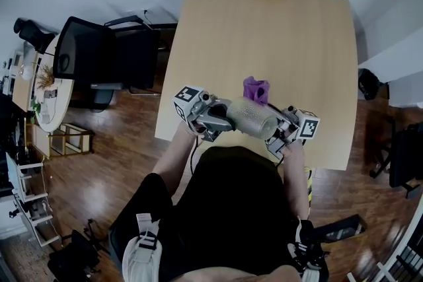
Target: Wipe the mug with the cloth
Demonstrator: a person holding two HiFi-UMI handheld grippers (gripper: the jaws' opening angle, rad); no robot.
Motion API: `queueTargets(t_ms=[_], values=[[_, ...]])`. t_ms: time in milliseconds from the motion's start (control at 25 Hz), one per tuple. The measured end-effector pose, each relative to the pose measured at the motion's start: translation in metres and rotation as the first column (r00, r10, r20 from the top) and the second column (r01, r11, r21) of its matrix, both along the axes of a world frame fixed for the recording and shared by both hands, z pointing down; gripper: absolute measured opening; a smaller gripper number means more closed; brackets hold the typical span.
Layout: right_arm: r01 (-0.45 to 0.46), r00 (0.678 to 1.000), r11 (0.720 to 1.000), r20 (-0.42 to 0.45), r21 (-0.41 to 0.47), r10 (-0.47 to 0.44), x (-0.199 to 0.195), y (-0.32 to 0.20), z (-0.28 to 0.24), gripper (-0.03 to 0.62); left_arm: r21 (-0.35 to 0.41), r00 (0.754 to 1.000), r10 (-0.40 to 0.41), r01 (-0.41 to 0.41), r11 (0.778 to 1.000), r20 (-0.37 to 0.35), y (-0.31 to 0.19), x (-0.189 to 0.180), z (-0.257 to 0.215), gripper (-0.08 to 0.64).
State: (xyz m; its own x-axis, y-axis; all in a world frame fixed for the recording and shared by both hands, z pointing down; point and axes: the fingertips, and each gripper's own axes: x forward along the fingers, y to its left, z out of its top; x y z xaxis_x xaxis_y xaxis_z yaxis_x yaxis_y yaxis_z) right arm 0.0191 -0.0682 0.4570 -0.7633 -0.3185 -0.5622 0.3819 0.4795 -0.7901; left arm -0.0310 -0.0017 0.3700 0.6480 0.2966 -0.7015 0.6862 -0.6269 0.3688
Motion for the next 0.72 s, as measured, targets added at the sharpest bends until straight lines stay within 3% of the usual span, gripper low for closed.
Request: queueTargets(t_ms=[80,240,320,440,520,640,720], values=[[-0.043,0.999,0.998,0.009,0.044,0.042,0.014,-0.004,-0.002,0.060,0.015,1.000,0.016,-0.016,1.000,0.014,0.005,-0.002,0.002,0.040],[-0.142,0.956,0.980,0.276,0.140,0.099,0.072,-0.003,-0.049,0.060,0.018,1.000,0.019,-0.019,1.000,0.010,0.008,-0.015,0.003,0.040],[-0.147,0.940,0.968,0.333,0.205,0.073,0.085,0.007,-0.075,0.060,0.015,0.999,0.024,-0.025,1.000,0.026,0.008,-0.014,0.006,0.040],[-0.071,0.969,0.950,0.245,0.306,-0.007,0.067,0.024,-0.086,0.060,0.009,0.997,0.059,-0.059,0.998,0.045,0.013,-0.006,0.009,0.040],[-0.019,0.985,0.945,0.166,0.327,-0.038,0.044,0.029,-0.075,0.060,0.008,0.994,0.096,-0.097,0.995,0.045,0.019,0.001,0.009,0.040],[-0.007,0.994,0.961,0.107,0.277,-0.023,0.029,0.017,-0.048,0.058,0.002,0.990,0.128,-0.129,0.992,0.052,0.025,0.008,0.010,0.044],[-0.005,1.000,0.978,0.009,0.208,0.003,0.016,0.005,-0.022,0.058,-0.010,0.988,0.125,-0.125,0.992,0.094,0.024,0.015,0.016,0.046]])
